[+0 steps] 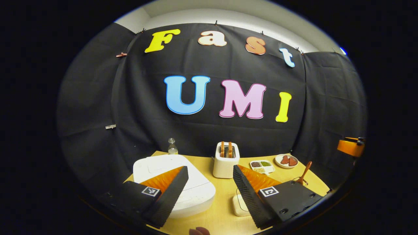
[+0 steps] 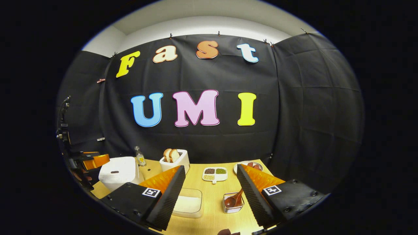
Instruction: Close the left gripper, press the button to open the rice cooker; take a wooden spoon from the chopstick holder with the right hand, scoop a spoonful of rice and pour it into the rice cooker, then put the wooden spoon back into the chopstick holder.
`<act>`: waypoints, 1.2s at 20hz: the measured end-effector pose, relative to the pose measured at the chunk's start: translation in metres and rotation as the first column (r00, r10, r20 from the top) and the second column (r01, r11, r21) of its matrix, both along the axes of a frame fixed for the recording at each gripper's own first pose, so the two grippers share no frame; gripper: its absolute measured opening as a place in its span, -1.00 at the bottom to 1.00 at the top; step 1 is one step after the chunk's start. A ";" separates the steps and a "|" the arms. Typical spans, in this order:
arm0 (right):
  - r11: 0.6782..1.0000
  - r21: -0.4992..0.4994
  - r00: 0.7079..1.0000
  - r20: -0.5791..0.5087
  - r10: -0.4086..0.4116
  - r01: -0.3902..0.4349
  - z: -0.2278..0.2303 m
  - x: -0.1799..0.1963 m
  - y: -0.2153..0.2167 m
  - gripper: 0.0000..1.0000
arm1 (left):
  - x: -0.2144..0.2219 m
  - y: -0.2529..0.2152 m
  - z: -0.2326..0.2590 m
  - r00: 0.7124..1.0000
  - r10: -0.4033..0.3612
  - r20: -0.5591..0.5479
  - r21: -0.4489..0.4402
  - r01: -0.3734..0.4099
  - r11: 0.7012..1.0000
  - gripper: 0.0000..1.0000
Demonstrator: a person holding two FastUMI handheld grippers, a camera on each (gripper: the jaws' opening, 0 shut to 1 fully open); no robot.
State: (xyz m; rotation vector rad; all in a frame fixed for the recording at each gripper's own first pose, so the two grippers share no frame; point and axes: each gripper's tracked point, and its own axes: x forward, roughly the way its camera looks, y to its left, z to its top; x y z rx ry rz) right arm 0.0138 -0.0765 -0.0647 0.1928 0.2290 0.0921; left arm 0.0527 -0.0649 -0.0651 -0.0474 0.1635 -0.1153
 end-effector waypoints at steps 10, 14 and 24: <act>1.000 0.010 1.000 0.016 -0.016 0.016 0.009 0.010 0.003 0.96 | -0.036 -0.012 0.032 0.992 -0.089 0.094 0.022 0.087 0.996 0.90; 1.000 -0.012 1.000 0.018 -0.011 0.011 0.007 0.007 0.004 0.96 | -0.045 -0.018 0.036 0.987 -0.110 0.114 0.017 0.109 0.994 0.90; 1.000 -0.007 1.000 -0.002 0.005 -0.005 0.000 -0.002 0.010 0.96 | -0.047 -0.023 0.029 0.990 -0.115 0.082 -0.010 0.116 0.993 0.90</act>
